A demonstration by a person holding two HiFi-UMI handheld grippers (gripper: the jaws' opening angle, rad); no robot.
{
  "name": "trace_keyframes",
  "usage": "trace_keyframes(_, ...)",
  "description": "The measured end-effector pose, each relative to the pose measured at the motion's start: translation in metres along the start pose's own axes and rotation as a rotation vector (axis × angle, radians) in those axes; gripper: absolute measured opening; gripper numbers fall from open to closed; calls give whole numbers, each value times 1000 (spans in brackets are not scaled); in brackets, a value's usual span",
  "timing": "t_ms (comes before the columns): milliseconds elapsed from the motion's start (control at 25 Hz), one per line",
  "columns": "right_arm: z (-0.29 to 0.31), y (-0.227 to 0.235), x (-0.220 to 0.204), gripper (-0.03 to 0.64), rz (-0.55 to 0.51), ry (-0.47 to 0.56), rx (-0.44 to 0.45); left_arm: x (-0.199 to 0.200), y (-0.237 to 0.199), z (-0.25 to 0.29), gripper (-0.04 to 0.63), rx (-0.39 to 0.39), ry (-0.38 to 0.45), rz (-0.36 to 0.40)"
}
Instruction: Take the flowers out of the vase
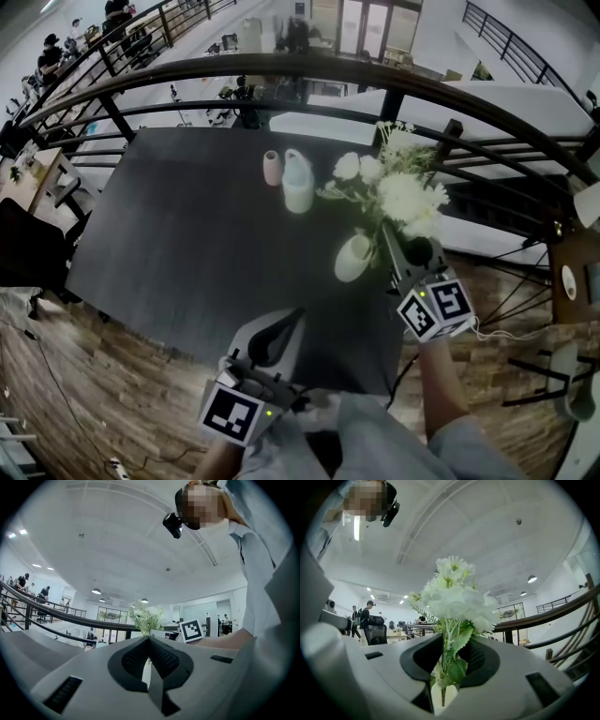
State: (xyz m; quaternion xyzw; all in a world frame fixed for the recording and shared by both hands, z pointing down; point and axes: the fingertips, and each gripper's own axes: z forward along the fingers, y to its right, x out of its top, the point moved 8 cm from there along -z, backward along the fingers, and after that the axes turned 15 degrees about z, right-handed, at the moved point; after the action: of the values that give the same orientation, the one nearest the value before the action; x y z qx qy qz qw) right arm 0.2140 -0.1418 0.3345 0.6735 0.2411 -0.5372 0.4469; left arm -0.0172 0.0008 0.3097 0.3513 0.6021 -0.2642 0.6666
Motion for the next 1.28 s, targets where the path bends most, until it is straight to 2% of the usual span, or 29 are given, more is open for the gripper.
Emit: trace_keyframes(1280, -2, -31, 53, 110, -36, 119, 0, 6, -20, -19, 0, -22, 52, 12)
